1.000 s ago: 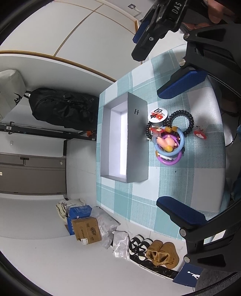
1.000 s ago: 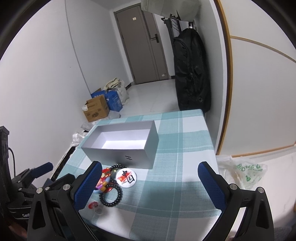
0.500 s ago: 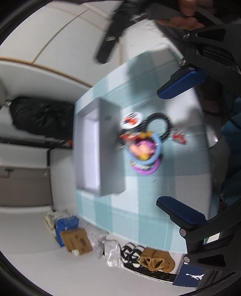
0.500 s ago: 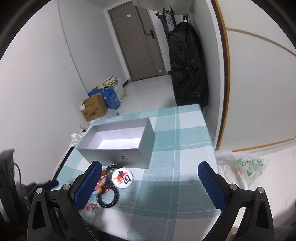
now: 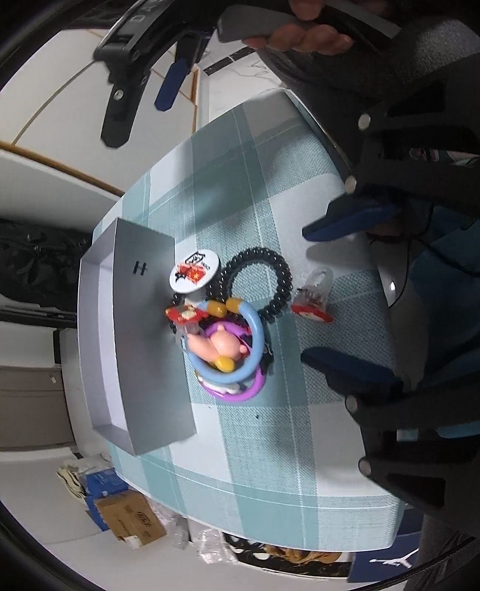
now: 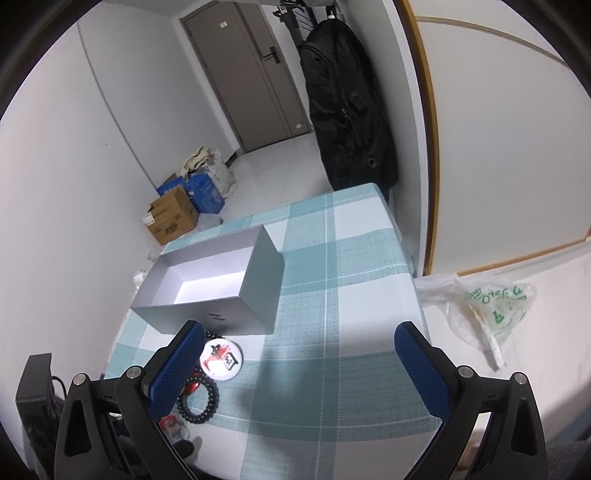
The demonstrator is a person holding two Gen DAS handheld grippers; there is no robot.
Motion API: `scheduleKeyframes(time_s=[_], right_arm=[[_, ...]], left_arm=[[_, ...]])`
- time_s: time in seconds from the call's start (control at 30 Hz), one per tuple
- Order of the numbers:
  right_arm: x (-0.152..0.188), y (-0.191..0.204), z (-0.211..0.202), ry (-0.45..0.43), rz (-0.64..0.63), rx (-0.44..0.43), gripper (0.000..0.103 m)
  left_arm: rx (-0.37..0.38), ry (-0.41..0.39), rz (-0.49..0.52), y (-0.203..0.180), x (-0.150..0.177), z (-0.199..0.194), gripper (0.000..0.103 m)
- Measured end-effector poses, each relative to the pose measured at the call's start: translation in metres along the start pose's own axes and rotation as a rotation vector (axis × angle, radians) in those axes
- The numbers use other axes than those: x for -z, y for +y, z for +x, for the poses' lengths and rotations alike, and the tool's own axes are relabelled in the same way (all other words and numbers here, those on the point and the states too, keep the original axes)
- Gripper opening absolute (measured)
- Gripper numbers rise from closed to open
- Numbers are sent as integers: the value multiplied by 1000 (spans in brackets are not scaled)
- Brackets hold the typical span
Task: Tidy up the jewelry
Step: 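Reach the left tool to the red ring and grasp it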
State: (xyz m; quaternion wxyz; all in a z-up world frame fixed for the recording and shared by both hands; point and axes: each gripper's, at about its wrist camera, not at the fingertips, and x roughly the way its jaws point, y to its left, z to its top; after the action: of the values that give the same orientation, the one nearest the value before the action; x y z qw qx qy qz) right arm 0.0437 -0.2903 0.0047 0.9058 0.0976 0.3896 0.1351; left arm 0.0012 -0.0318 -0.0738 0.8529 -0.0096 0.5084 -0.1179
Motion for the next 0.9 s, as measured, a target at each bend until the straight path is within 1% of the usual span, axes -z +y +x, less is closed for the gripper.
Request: scheduleKeyframes(time_s=[0.03, 0.07, 0.1, 0.27, 0.4, 0.53, 0.57, 0.6, 0.63, 0.67, 0.7, 0.77, 0.9], right_arm=[[0, 0, 0, 4, 0, -6, 101], [0, 1, 1, 10, -2, -13, 99], [0, 1, 2, 15, -3, -13, 99], [1, 2, 2, 17, -5, -19, 98], [2, 2, 2, 29, -3, -28, 98], [5, 5, 7, 64, -14, -62, 97], [7, 8, 8, 79, -24, -78, 94], [9, 11, 10, 92, -34, -93, 88], [11, 14, 11, 106, -44, -104, 84], [13, 17, 14, 125, -60, -114, 76], [16, 22, 17, 147, -80, -125, 72], [24, 35, 24, 186, -129, -142, 71], [37, 58, 32, 230, -228, -182, 71]], left_arm=[[-10, 4, 16, -3, 1, 1, 33], [-28, 15, 32, -5, 2, 2, 26], [-47, 6, 48, -7, 3, 3, 25], [-28, 3, 58, -9, 7, -1, 25], [-8, -7, 48, -8, 3, -2, 25], [27, -51, 7, 3, -3, -17, 25], [32, -66, -7, 7, -7, -20, 25], [36, -81, -23, 12, -8, -25, 25], [39, -99, -41, 17, -10, -30, 25], [39, -113, -58, 21, -12, -34, 25], [40, -128, -77, 26, -14, -37, 25], [35, -160, -118, 39, -18, -45, 25], [32, -190, -182, 56, -27, -49, 25]])
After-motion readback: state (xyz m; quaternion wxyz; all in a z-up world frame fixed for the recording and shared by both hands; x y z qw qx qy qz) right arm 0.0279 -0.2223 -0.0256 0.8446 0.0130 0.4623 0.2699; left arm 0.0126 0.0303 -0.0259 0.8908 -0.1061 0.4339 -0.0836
